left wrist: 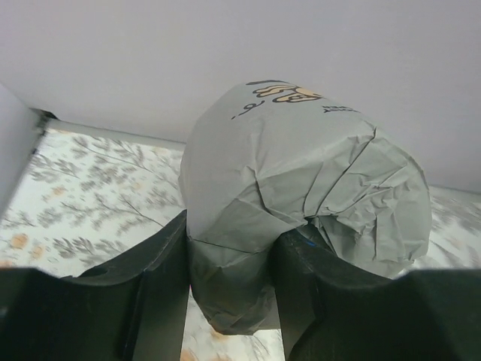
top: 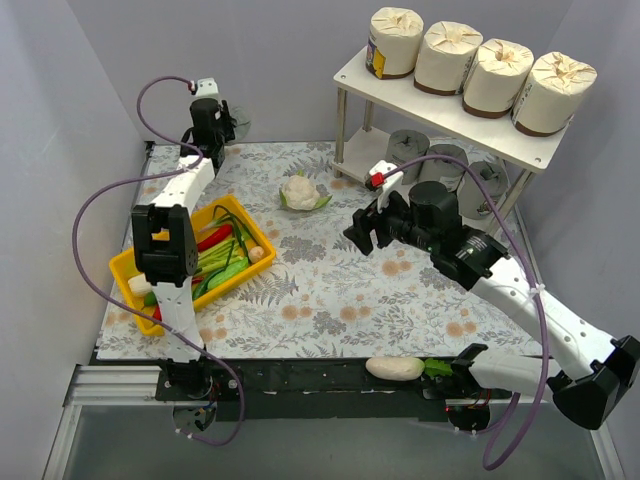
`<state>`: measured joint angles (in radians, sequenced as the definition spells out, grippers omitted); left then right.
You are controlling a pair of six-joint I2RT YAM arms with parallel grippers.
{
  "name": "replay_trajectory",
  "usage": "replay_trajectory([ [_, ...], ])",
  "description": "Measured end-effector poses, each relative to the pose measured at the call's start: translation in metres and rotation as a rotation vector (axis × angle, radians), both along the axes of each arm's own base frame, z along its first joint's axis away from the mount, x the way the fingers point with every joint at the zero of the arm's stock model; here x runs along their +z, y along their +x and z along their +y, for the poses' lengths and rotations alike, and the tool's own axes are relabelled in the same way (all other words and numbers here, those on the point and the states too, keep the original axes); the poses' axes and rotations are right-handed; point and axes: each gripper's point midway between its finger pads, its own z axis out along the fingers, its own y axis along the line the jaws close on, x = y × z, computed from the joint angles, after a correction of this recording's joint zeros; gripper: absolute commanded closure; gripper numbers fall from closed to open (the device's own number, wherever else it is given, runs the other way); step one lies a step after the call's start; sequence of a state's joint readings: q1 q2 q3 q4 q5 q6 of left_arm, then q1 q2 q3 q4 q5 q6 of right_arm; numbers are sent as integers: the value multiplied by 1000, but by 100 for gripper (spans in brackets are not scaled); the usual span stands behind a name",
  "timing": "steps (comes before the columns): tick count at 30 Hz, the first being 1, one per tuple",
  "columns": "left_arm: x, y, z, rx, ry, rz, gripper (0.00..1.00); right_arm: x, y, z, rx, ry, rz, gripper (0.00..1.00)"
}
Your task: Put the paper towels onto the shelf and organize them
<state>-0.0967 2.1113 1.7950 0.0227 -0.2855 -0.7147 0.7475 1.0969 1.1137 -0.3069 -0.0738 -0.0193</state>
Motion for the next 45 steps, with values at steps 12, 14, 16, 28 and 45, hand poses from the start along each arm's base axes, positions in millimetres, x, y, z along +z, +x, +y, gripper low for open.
replay_trajectory([
  [12,43,-130,-102,-505,-366,257,72,40,-21,-21,-18,104,-86,21],
  [14,50,-155,-115,-582,-411,284,70,43,-26,-27,-27,122,-95,21],
  [16,55,-181,-127,-650,-443,319,70,42,-31,-32,-33,136,-96,21],
  [28,-19,-291,-212,-840,-439,684,70,4,-42,-51,-105,119,-4,21],
  [45,-99,-318,-247,-815,-418,873,41,-57,-37,-44,-187,64,212,23],
])
